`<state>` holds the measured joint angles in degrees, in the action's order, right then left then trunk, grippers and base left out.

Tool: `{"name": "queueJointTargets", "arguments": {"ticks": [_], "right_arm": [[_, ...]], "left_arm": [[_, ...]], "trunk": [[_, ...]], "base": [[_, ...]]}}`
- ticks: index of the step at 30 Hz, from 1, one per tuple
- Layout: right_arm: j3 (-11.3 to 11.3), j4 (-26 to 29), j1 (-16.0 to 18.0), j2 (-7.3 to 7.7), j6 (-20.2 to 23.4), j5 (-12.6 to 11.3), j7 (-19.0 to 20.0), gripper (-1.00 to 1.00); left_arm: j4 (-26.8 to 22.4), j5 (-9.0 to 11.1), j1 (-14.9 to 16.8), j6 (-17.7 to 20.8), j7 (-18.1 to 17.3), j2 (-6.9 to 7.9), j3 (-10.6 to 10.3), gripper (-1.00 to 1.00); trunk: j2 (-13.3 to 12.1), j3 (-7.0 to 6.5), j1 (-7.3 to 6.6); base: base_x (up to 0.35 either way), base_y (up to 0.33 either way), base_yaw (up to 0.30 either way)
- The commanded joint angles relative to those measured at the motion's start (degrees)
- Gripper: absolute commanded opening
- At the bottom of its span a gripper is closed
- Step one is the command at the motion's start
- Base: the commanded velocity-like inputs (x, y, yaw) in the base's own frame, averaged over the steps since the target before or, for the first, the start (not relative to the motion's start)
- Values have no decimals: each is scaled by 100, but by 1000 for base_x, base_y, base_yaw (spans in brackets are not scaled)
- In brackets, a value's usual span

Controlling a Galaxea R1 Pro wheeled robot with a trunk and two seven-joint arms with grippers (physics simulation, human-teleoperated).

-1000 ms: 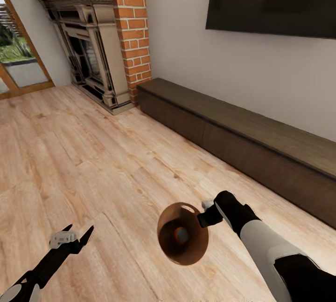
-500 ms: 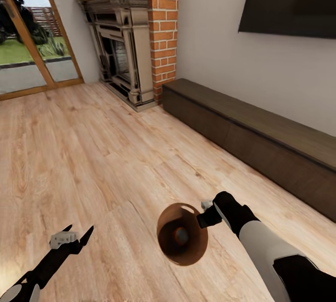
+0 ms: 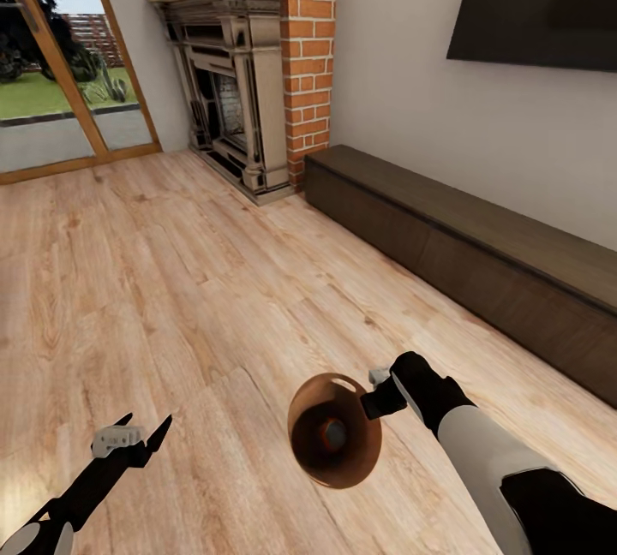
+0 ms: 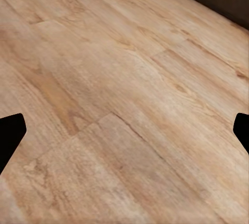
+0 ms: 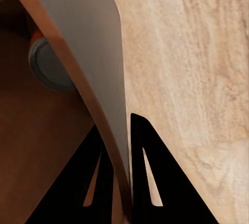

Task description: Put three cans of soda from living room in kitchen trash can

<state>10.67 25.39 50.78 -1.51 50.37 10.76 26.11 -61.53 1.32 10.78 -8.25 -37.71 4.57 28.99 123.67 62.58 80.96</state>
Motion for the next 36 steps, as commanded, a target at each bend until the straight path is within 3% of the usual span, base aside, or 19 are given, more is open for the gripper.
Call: {"name": "queueJointTargets", "arguments": {"ticks": [1, 28, 36], "right_arm": [[-16, -1, 2, -3, 34, -161, 35, -100], [-12, -9, -37, -99, 34, -164, 35, -100], [-14, -8, -44, -108, 34, -160, 35, -100]], "left_arm": [[0, 0, 1, 0, 0, 0, 0, 100], [-8, 6, -4, -1, -4, -39, 1, 100], [-15, 16, -2, -1, 8, -40, 1, 100]], "trunk": [[0, 0, 0], [0, 0, 0], [0, 0, 0]], "base": [[-23, 0, 14], [-288, 0, 220], [-91, -124, 247]]}}
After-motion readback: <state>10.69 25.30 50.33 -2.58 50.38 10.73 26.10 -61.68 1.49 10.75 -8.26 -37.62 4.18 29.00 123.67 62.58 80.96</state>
